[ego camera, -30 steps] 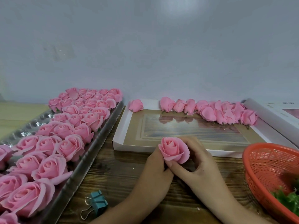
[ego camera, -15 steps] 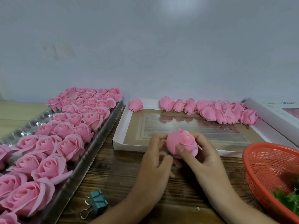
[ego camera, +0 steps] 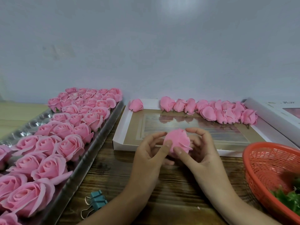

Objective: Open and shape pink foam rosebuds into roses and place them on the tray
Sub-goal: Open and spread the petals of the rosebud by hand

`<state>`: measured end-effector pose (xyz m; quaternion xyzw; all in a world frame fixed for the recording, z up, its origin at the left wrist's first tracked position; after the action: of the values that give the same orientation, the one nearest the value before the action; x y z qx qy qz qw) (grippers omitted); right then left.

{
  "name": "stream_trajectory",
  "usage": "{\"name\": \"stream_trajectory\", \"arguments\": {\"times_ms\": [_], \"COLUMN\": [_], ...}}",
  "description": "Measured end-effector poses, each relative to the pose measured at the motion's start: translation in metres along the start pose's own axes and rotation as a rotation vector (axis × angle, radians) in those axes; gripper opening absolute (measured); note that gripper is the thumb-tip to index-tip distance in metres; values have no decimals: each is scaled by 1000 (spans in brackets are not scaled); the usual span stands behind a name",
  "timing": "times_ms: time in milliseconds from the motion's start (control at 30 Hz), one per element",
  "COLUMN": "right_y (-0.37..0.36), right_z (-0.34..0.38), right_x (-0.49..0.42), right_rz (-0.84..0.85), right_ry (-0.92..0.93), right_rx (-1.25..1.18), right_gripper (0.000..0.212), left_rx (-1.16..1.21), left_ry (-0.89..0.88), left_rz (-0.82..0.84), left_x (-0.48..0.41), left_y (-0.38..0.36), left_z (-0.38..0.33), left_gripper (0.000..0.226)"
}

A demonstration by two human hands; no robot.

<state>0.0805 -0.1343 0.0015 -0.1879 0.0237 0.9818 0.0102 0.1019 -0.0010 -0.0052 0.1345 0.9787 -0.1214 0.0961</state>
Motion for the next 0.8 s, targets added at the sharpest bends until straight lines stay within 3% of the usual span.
{"name": "stream_trajectory", "arguments": {"times_ms": [100,200,300,400,533,800], "right_y": [4,4,4,6,5,7], "right_z": [6,15,15,11,15,12], "right_x": [2,3,2,0,1,-1], "right_rz": [-37,-42,-17,-16,-37,-61], "right_ry": [68,184,186,152,169,126], "right_rx": [103,201,270,280,271,210], "right_gripper": [50,30,16,20,4,7], "left_rx": [2,-3,-6,-10,-10,-63], "left_ry": [-8,-9,-3,10,10,-28], "left_rz": [-13,-25,-20,-21,-8,82], "left_x": [0,1,1,1,1,2], "left_y": [2,4,4,3,2,-7], "left_z": [0,1,1,2,2,-4], "left_gripper": [37,34,33,31,27,20]}}
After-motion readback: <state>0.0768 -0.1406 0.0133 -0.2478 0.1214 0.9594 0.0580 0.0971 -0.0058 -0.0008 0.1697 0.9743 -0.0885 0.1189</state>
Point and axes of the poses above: each hand's wrist, its own x-axis away from the middle knuckle, its own y-axis out of the back of the hand, z = x × y, the point moved 6 cm from there along -x, towards the middle knuckle, and after that the axes turned 6 degrees about z, right-handed, at the moved point
